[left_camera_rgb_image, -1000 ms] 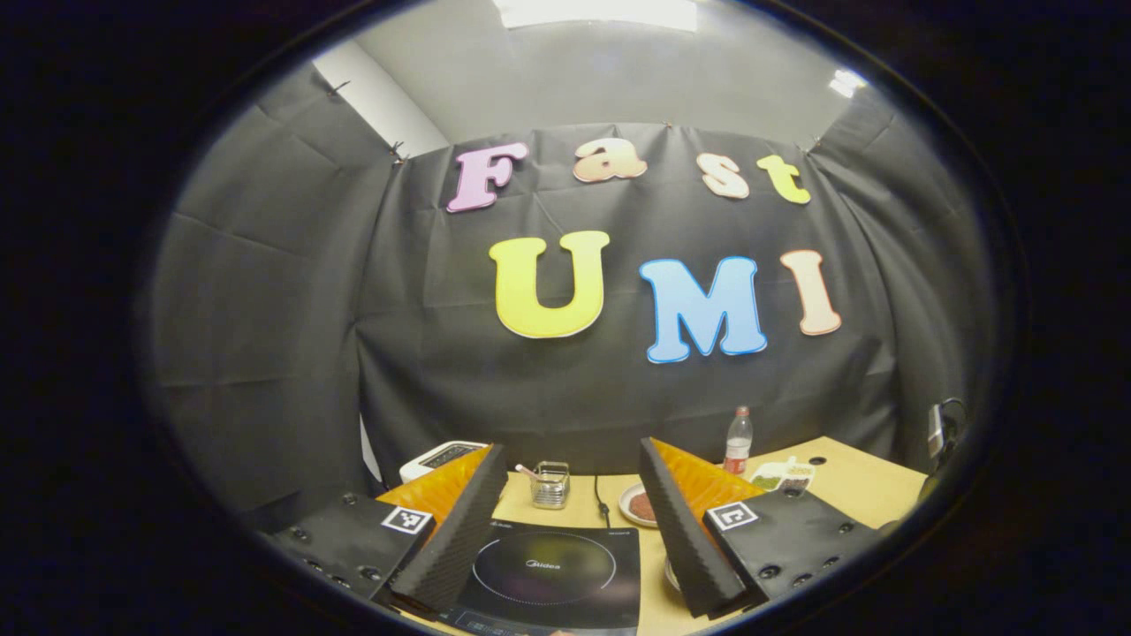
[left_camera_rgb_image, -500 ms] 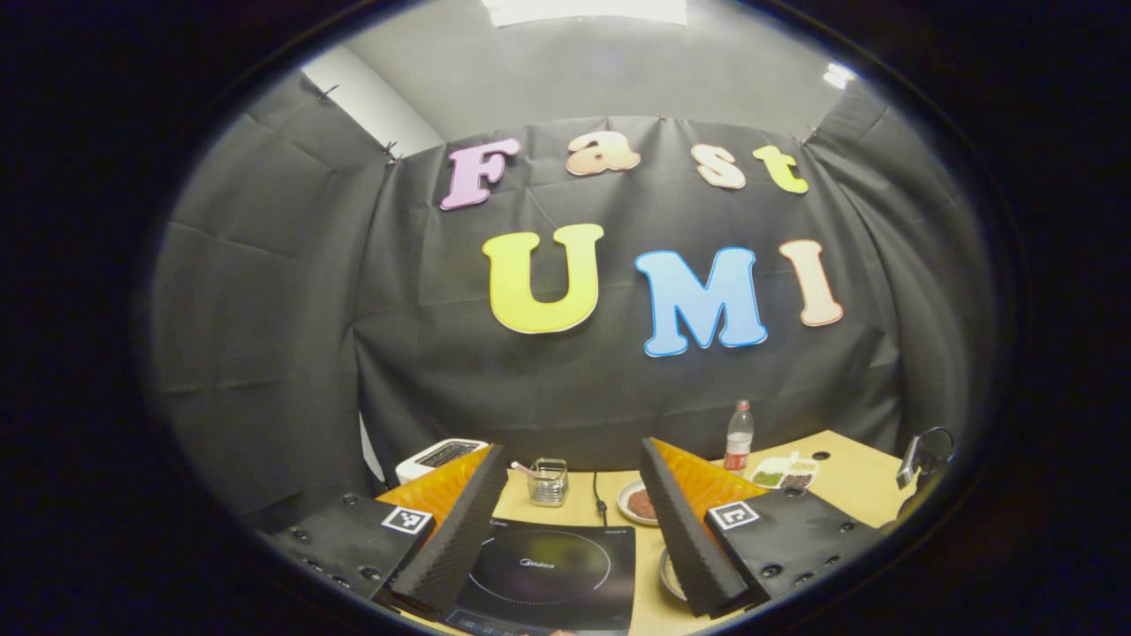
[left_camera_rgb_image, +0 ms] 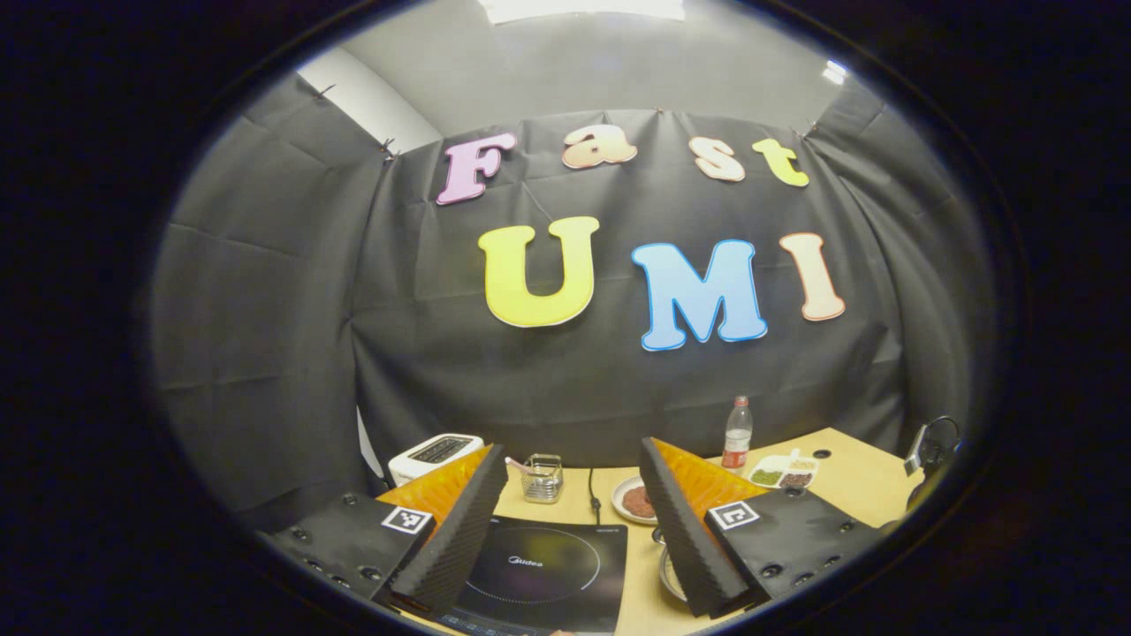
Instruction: First push the handle of the pot to place it horizontally, then grasp the pot with both hands and set it on the induction cooktop.
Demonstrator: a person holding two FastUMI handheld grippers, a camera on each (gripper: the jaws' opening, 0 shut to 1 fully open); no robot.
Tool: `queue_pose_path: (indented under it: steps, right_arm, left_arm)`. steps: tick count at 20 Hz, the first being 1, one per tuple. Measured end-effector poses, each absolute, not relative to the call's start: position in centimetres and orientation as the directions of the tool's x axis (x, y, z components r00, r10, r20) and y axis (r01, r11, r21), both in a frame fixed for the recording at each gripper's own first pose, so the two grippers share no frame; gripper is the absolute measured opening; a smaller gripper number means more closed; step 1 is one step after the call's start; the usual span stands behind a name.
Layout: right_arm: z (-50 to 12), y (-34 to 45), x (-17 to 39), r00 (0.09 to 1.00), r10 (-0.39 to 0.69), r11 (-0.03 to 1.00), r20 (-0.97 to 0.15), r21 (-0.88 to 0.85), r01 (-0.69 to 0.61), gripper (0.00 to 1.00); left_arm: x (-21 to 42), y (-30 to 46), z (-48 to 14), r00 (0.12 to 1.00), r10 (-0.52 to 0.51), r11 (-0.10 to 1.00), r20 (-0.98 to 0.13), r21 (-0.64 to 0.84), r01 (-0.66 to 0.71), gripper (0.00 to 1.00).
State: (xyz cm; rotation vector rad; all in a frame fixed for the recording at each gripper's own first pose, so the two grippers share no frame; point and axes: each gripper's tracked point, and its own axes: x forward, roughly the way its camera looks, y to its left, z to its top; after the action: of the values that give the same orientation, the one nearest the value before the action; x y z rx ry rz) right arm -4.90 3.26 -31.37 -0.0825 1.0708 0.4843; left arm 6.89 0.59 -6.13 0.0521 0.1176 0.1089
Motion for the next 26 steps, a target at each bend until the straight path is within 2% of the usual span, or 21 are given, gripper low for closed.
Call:
queue_pose_path:
  steps: [12, 13, 14, 20, 22, 23, 26]
  right_arm:
    - [-32.1, -1.0, -0.3, 0.422, 0.264, 0.921, -0.867, 0.098, -0.376, 0.04]
    - [-32.2, -1.3, -0.1, 0.423, 0.257, 0.924, -0.869, 0.093, -0.370, 0.04]
    - [-32.4, -1.7, 0.3, 0.424, 0.253, 0.926, -0.870, 0.091, -0.366, 0.04]
    - [-32.8, -3.1, 2.7, 0.445, 0.220, 0.939, -0.868, 0.065, -0.338, 0.04]
    - [-33.0, -3.7, 3.5, 0.456, 0.207, 0.947, -0.865, 0.060, -0.316, 0.04]
    - [-33.0, -4.0, 4.1, 0.462, 0.199, 0.953, -0.864, 0.060, -0.298, 0.04]
    - [-33.0, -4.8, 5.5, 0.480, 0.184, 0.967, -0.858, 0.069, -0.247, 0.04]
  left_arm:
    - [7.2, -0.5, -7.6, 0.978, 0.152, 0.987, -0.145, 0.076, -0.142, 1.00]
    - [7.1, -0.5, -7.8, 0.976, 0.157, 0.986, -0.149, 0.077, -0.147, 0.94]
    - [7.1, -0.5, -8.0, 0.975, 0.162, 0.986, -0.155, 0.077, -0.151, 1.00]
    - [7.2, -1.1, -9.6, 0.966, 0.177, 0.983, -0.187, 0.087, -0.163, 0.98]
    - [7.4, -1.3, -10.4, 0.963, 0.179, 0.982, -0.203, 0.090, -0.164, 0.94]
    - [7.4, -1.5, -10.8, 0.961, 0.180, 0.982, -0.209, 0.092, -0.164, 0.98]
    - [7.6, -1.8, -11.8, 0.958, 0.176, 0.983, -0.227, 0.098, -0.158, 0.98]
